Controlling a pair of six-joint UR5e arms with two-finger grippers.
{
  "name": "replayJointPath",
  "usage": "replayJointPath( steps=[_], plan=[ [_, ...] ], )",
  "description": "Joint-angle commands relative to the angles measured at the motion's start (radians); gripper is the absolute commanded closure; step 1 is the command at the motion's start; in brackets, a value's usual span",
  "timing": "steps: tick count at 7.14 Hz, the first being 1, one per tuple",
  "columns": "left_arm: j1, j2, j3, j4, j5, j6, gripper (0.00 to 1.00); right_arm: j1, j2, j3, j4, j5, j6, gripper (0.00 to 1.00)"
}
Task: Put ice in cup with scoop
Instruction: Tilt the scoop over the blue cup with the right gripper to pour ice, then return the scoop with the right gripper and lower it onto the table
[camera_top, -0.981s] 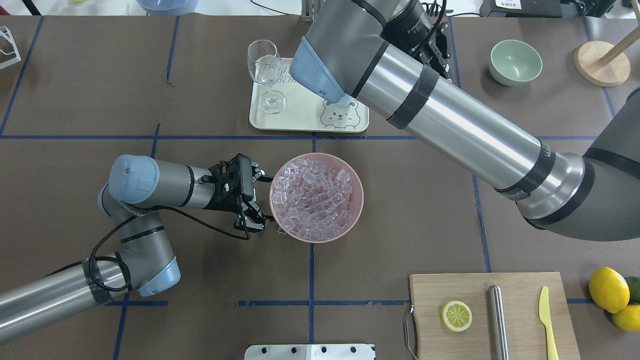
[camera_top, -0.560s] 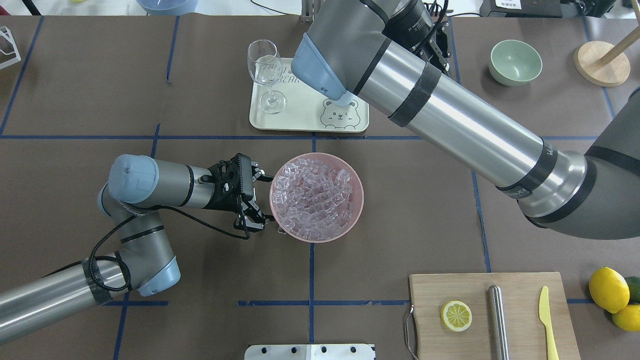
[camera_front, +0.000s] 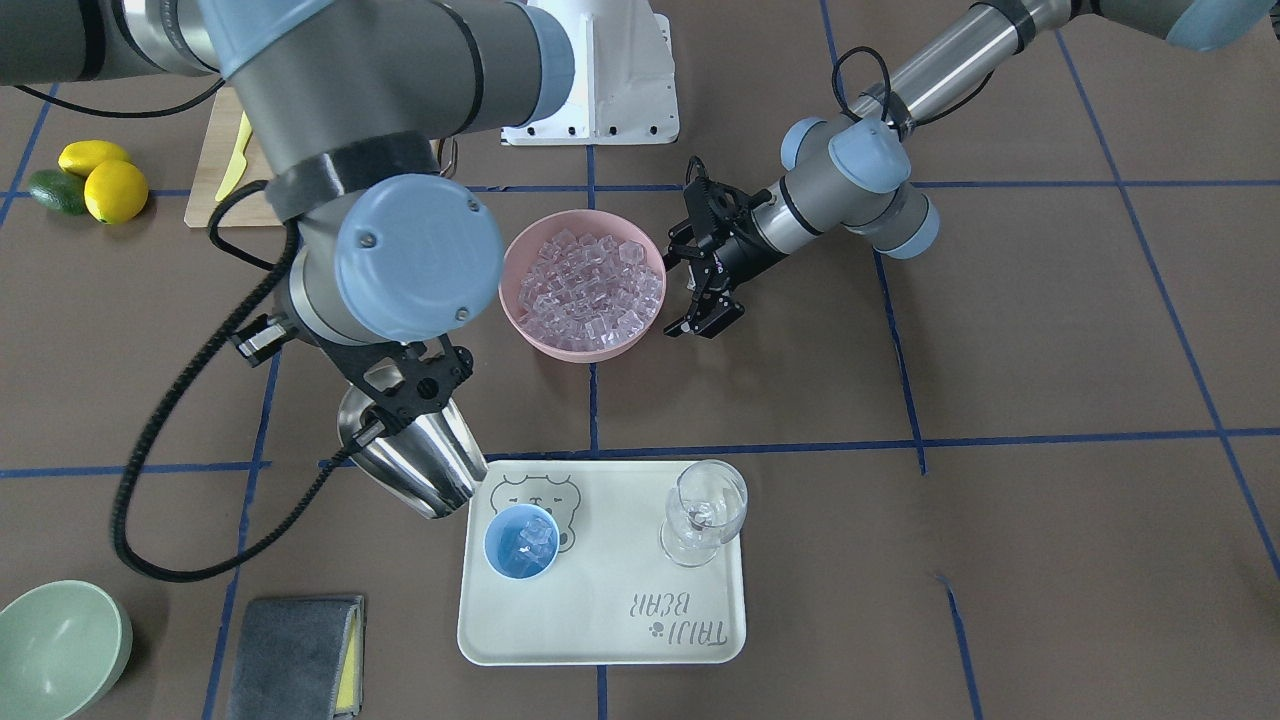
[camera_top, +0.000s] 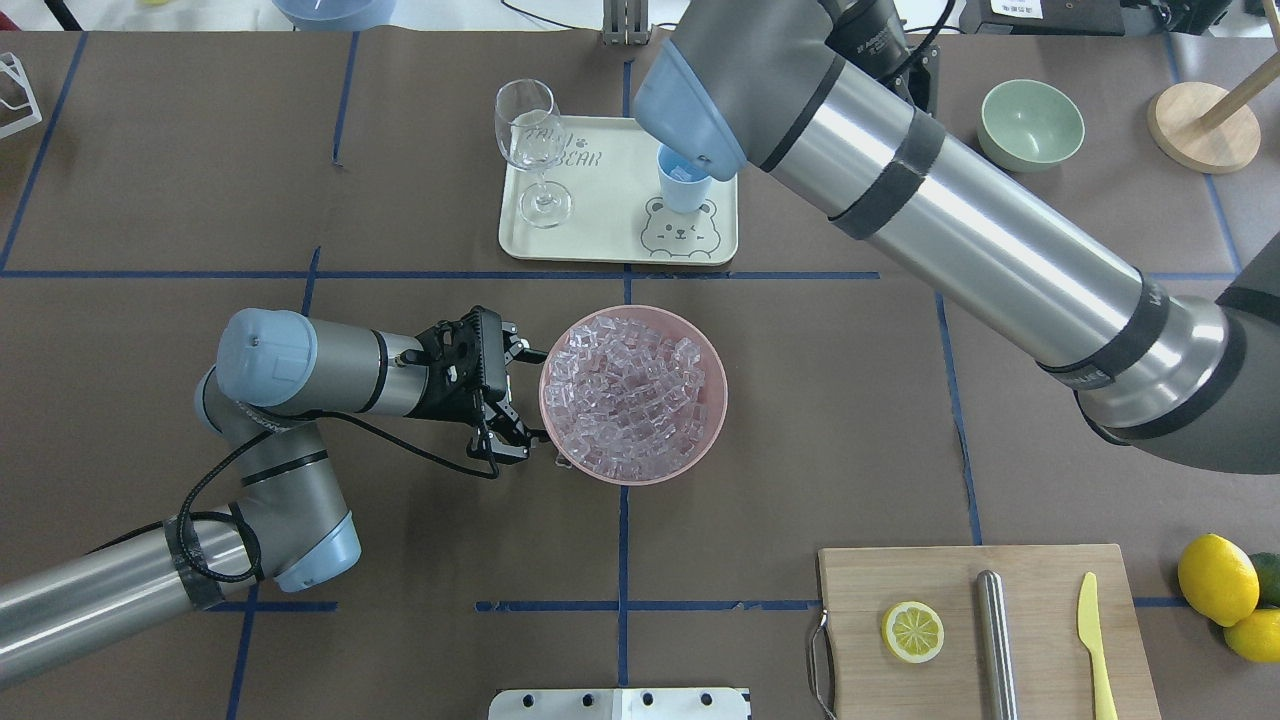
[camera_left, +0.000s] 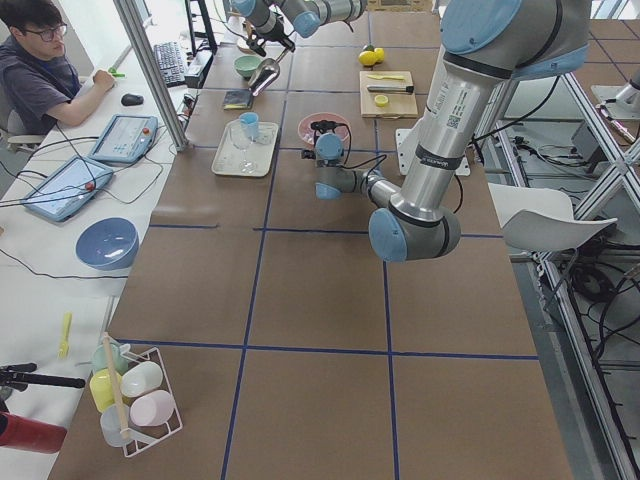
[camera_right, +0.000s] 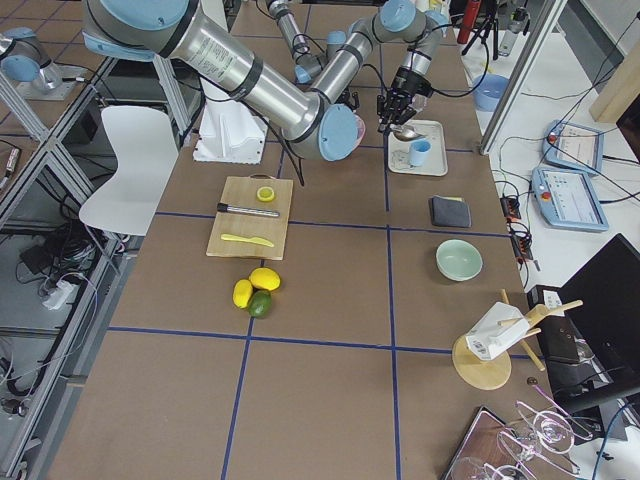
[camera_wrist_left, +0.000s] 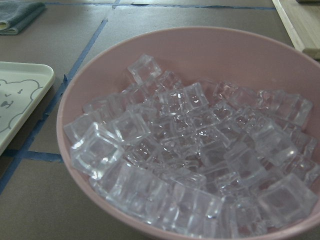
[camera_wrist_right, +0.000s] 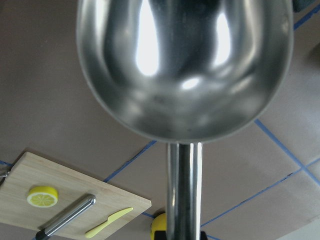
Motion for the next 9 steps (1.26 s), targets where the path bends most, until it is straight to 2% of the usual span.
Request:
replayJointPath(
  steps=[1,2,3,4,5,6,8,9],
  plan=[
    [0.000,0.000,0.000,-0.004,-0.001,0.000,0.00,0.045,-0.207,0.324,-0.042,0.064,0.185,1.00],
    [0.000,0.000,0.000,-0.004,-0.001,0.000,0.00,0.035,-0.365,0.532,-0.033,0.069,0.300,1.00],
    [0.000,0.000,0.000,-0.004,-0.001,0.000,0.00,0.041,-0.420,0.615,-0.040,0.083,0.316,1.00],
    [0.000,0.000,0.000,-0.004,-0.001,0.000,0.00,0.044,-0.469,0.663,-0.040,0.132,0.342,1.00],
    [0.000,0.000,0.000,-0.004,-0.001,0.000,0.00,0.044,-0.530,0.715,-0.034,0.216,0.450,1.00],
    [0.000,0.000,0.000,-0.004,-0.001,0.000,0.00,0.042,-0.566,0.737,-0.013,0.238,0.527,1.00],
    [0.000,0.000,0.000,-0.004,0.001,0.000,0.00,0.042,-0.720,0.749,0.152,0.305,0.542,1.00],
    [-0.002,0.002,0.000,-0.004,0.001,0.000,0.00,0.041,-0.788,0.757,0.259,0.310,0.626,1.00]
  ],
)
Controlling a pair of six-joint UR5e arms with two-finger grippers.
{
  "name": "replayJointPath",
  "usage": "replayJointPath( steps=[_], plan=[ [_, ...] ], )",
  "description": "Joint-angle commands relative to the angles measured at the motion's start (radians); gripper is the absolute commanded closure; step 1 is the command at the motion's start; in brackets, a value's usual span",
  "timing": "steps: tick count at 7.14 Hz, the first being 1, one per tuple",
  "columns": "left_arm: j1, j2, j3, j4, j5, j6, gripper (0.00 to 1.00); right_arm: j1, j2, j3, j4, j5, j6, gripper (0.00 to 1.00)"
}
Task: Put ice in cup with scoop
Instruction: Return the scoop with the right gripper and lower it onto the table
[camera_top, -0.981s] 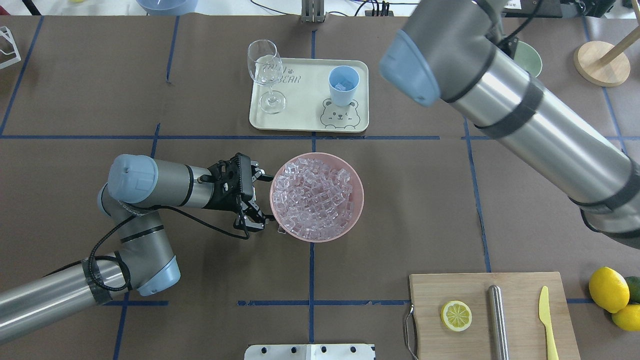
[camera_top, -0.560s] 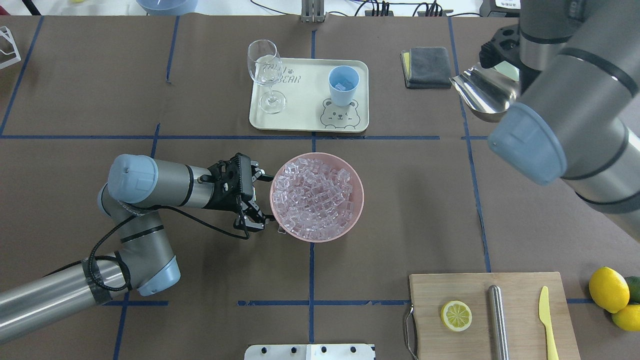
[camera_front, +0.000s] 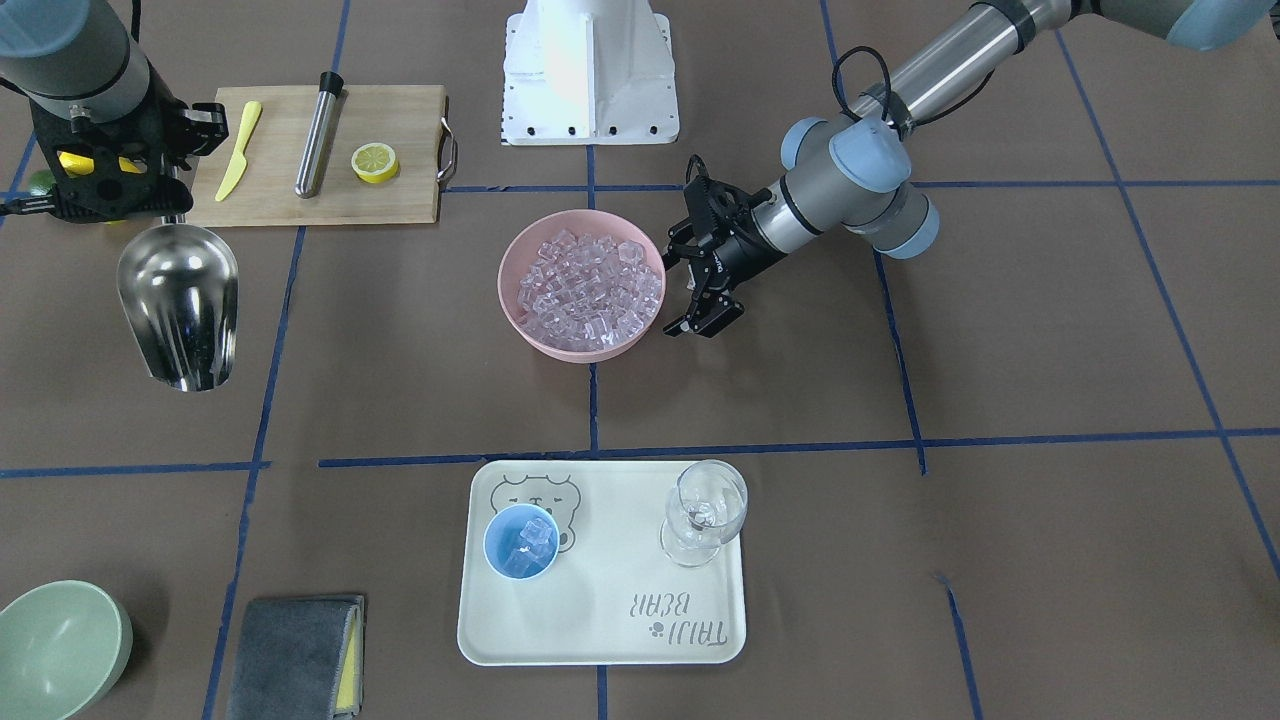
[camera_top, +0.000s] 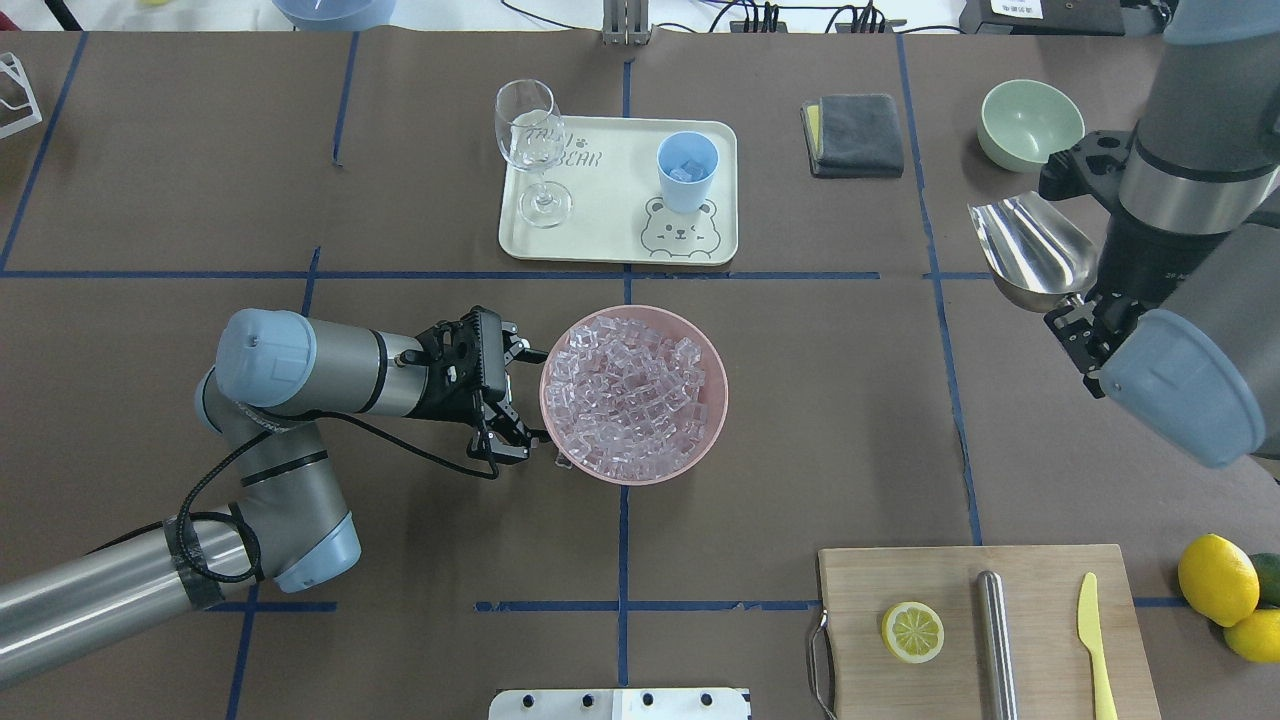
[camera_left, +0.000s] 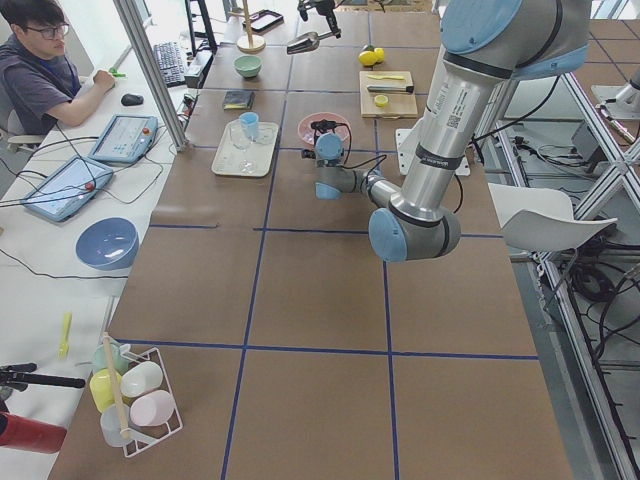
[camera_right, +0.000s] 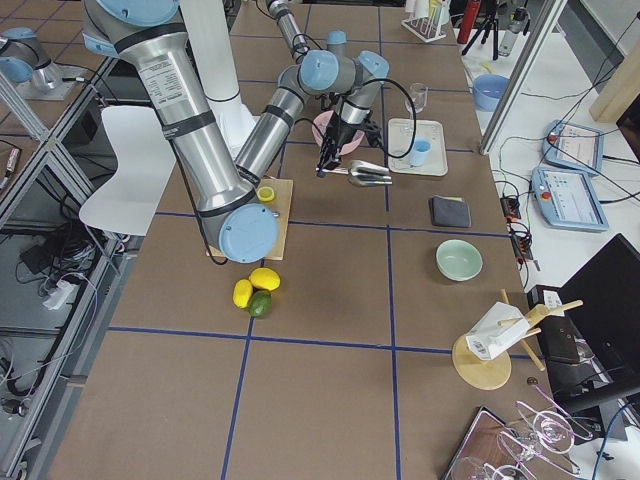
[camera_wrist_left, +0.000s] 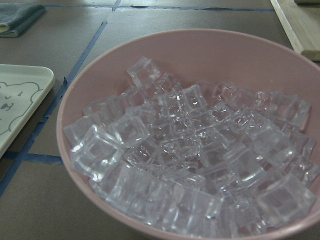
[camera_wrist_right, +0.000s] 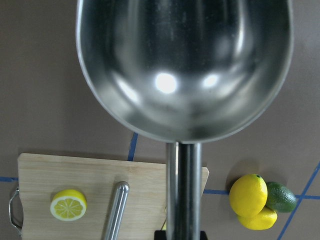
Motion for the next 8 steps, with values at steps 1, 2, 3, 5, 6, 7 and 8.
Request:
replayJointPath(
  steps=[1,2,3,5,6,7,8],
  plan=[
    [-0.001,0.000,0.000,0.000,-0.001,0.000,0.00,-0.012,-0.146,0.010,0.250,0.018,0.180,1.00],
    [-0.001,0.000,0.000,0.000,-0.001,0.000,0.00,-0.024,-0.231,0.007,0.370,0.021,0.205,1.00],
    [-0.001,0.000,0.000,0.000,-0.001,0.000,0.00,-0.036,-0.285,0.007,0.450,0.031,0.250,1.00],
    [-0.003,0.001,0.000,0.000,0.001,0.002,0.00,-0.101,-0.373,-0.005,0.625,0.021,0.362,1.00],
    [-0.003,0.001,0.000,0.000,0.001,0.002,0.00,-0.130,-0.395,-0.045,0.726,0.018,0.427,1.00],
    [-0.004,0.001,0.000,-0.001,0.001,0.002,0.00,-0.169,-0.399,-0.094,0.827,-0.003,0.492,1.00],
    [-0.004,0.001,0.000,0.000,0.001,0.002,0.00,-0.205,-0.408,-0.113,0.889,-0.016,0.540,1.00]
  ],
)
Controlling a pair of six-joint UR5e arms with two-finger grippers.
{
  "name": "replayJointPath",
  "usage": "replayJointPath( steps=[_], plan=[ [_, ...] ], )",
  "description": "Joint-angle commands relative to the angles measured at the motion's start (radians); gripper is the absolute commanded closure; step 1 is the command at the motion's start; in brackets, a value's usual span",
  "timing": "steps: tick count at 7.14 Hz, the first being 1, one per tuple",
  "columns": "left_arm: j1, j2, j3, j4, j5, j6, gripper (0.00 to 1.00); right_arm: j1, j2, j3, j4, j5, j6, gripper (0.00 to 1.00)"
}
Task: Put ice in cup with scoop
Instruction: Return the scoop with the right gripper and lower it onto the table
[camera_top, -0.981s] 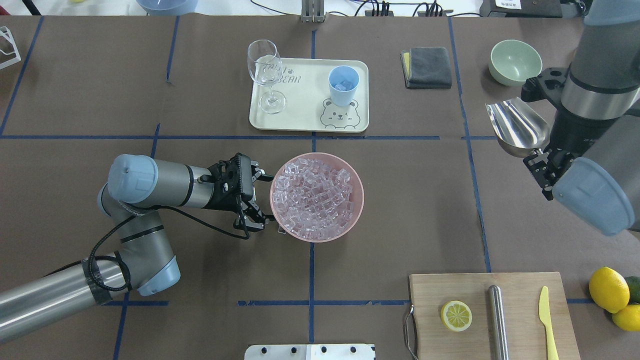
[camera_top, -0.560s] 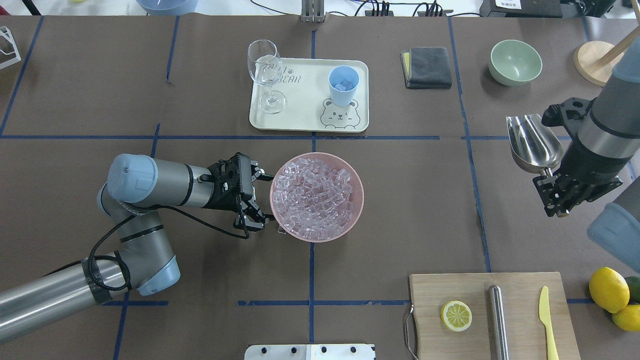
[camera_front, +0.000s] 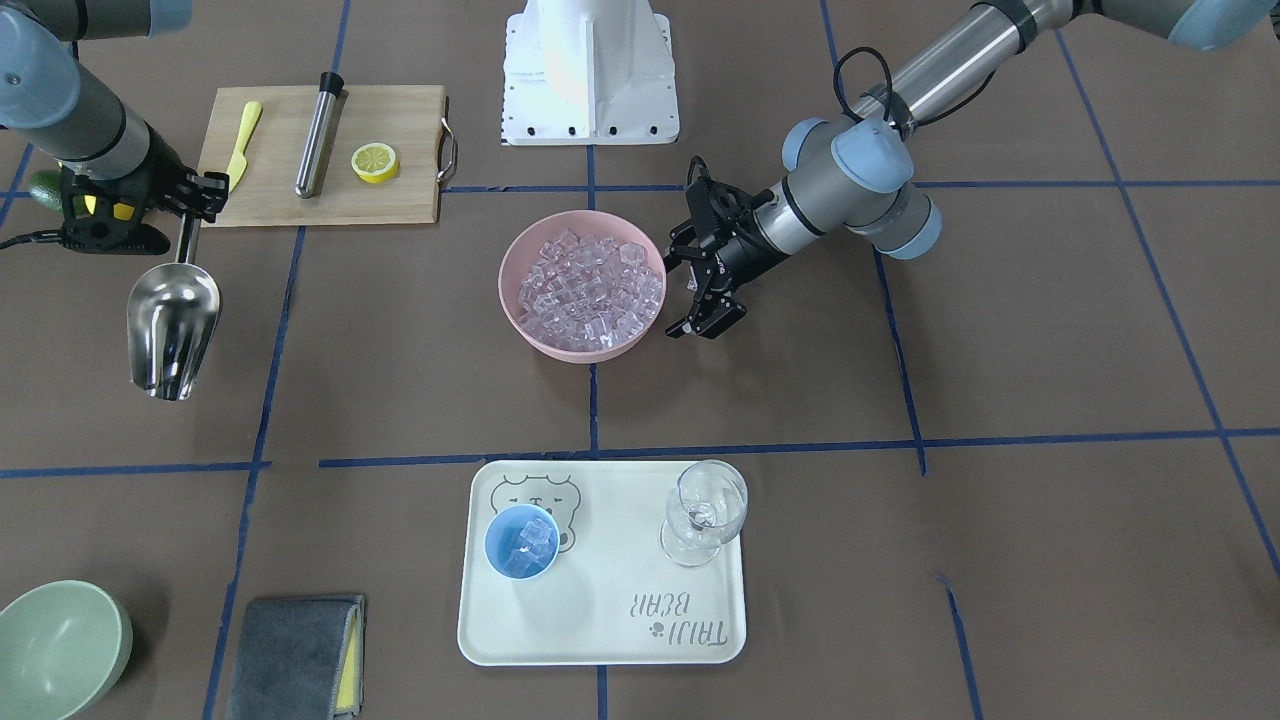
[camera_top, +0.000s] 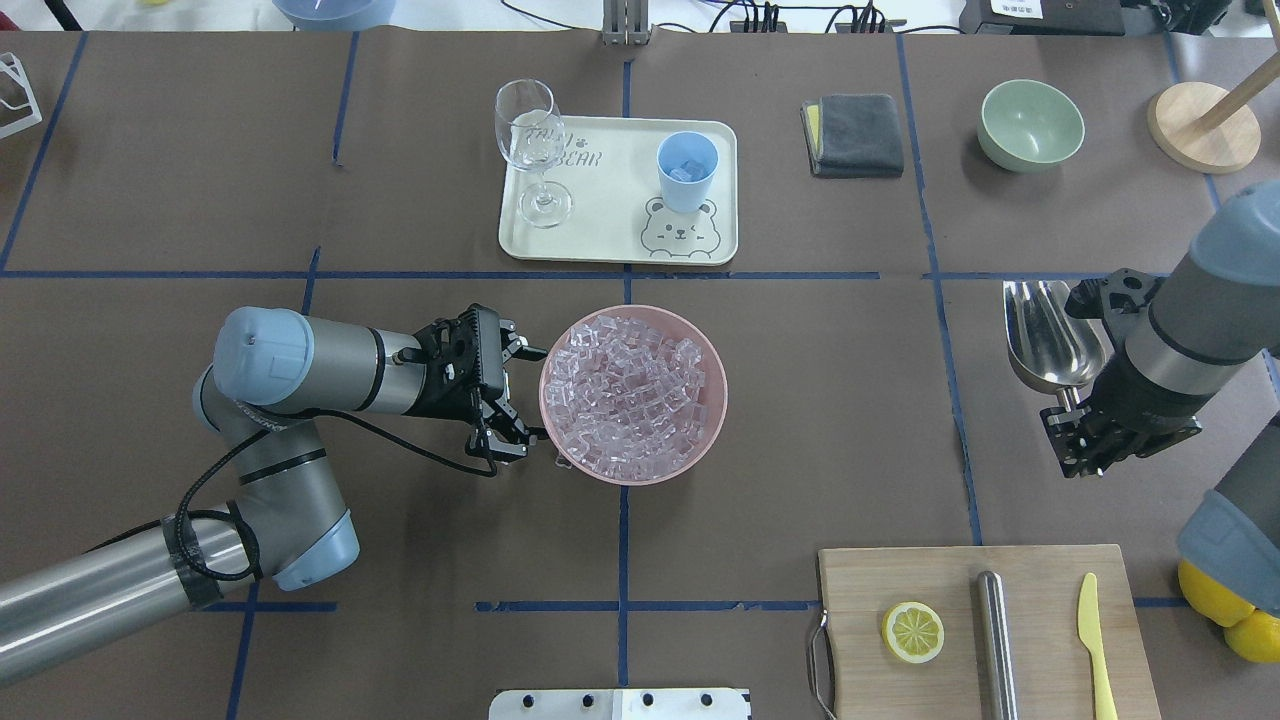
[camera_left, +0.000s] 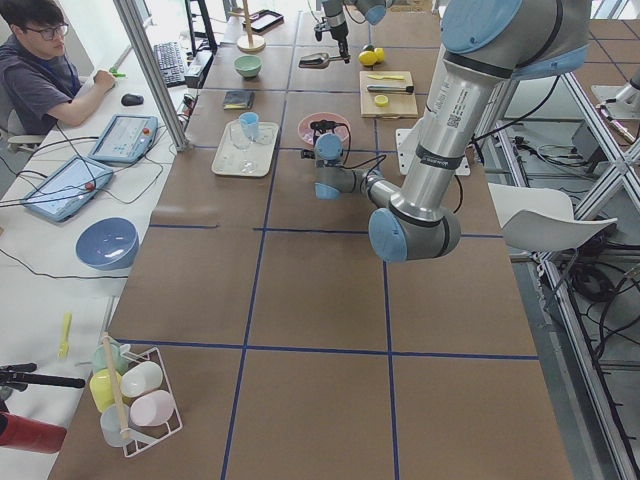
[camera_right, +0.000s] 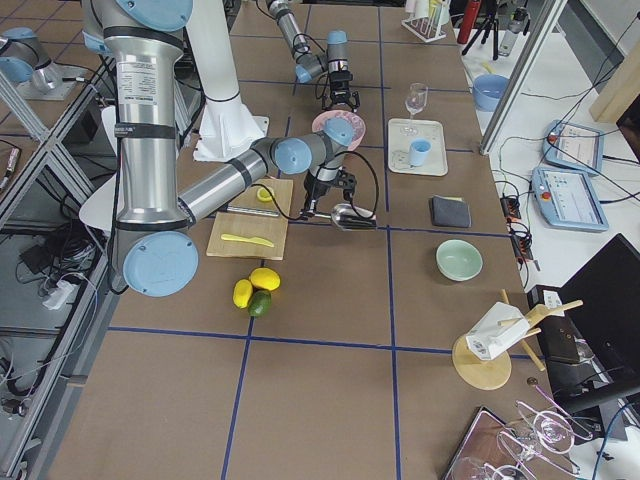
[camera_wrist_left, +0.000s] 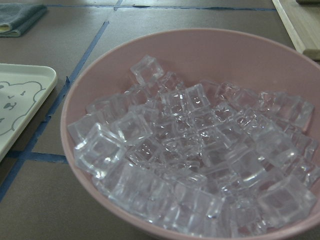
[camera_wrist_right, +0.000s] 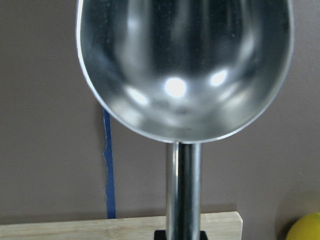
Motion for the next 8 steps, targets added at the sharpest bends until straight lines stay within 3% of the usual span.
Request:
replayJointPath(
  steps=[1,8],
  plan=[
    [-0.001,0.000,0.000,0.001,0.000,0.000,0.00,-0.085,-0.018,-0.035,0.113,-0.020,0.120,1.00],
    [-0.002,0.000,0.000,0.001,0.000,0.000,0.00,-0.150,-0.018,-0.058,0.116,-0.052,0.116,1.00]
  ],
)
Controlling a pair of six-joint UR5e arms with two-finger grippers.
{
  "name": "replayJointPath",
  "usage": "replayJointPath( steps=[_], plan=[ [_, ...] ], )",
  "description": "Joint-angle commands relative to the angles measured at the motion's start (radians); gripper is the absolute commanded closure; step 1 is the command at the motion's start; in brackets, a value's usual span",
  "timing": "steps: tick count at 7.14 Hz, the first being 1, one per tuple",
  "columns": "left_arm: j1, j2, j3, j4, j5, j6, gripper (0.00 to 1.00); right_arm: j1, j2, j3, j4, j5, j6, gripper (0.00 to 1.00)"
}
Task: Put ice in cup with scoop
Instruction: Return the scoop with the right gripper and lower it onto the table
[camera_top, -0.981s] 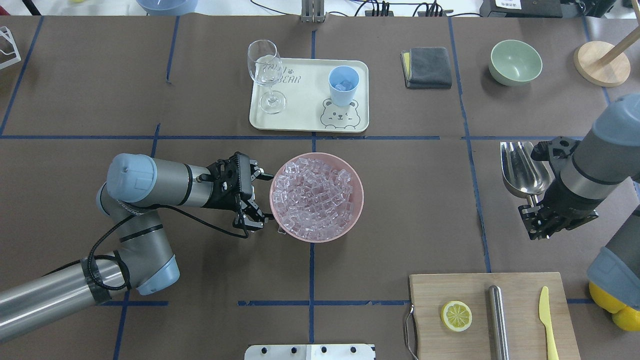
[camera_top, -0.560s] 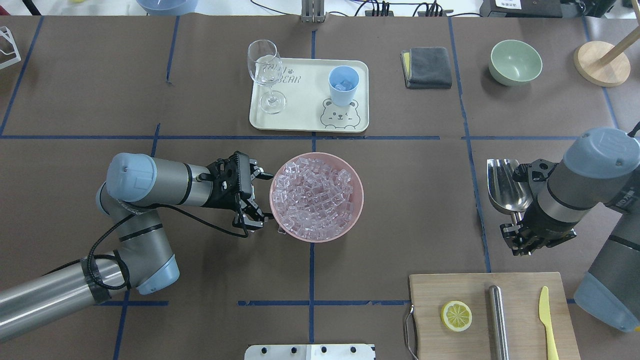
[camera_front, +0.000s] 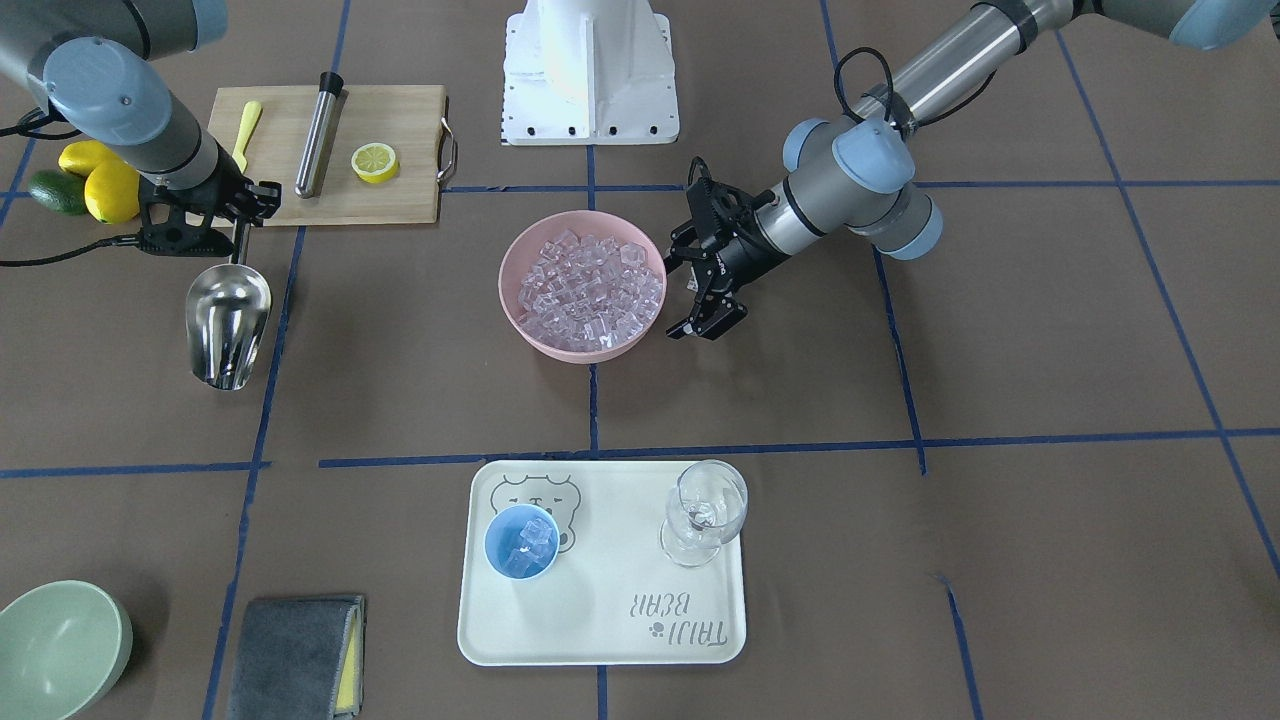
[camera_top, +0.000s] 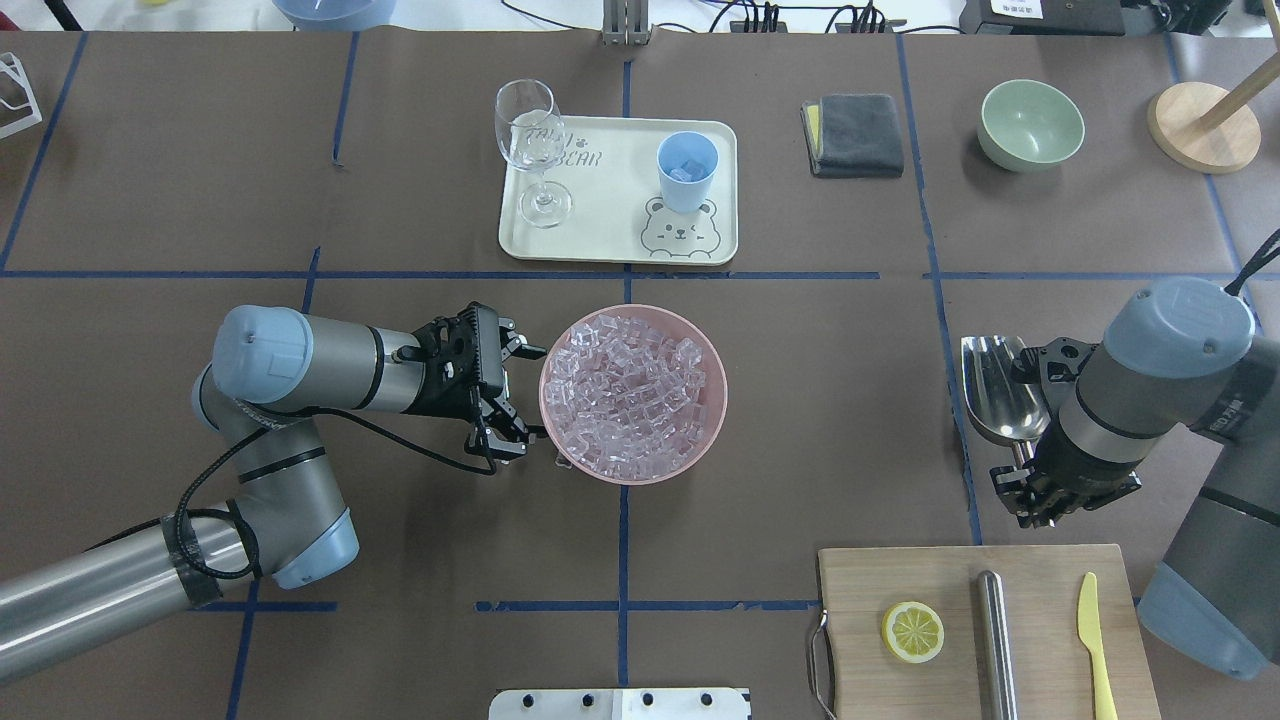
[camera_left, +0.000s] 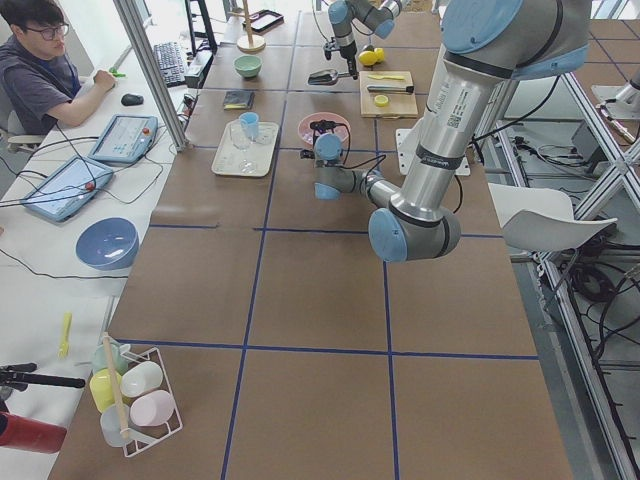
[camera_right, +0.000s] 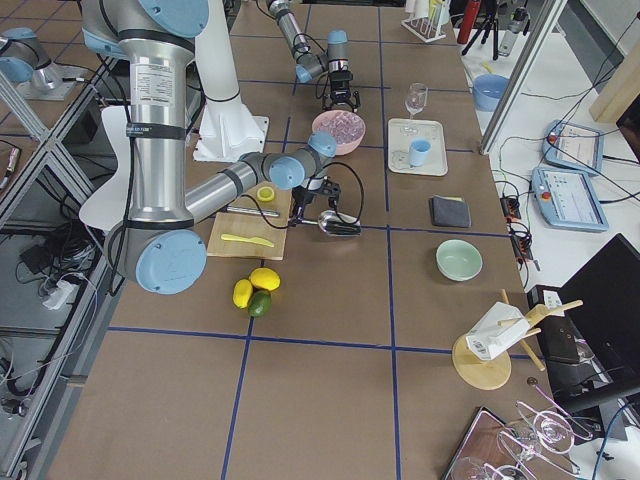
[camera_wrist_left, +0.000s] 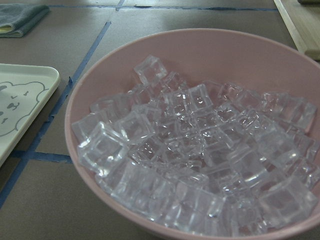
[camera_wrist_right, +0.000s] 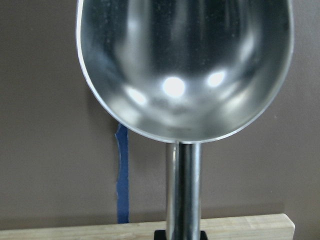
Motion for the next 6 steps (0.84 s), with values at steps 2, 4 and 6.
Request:
replayJointPath(
  steps=[2,4,6],
  plan=[
    [0.001,0.000,0.000,0.000,0.000,0.000,0.00,-0.008,-0.001,-0.016,0.000,-0.002,-0.002,1.00],
    [0.001,0.000,0.000,0.000,0.000,0.000,0.00,-0.008,0.011,-0.022,0.000,-0.024,0.007,0.01],
    [0.000,0.000,0.000,0.000,0.000,0.000,0.00,0.001,0.016,-0.007,0.000,-0.033,0.007,0.00]
  ],
)
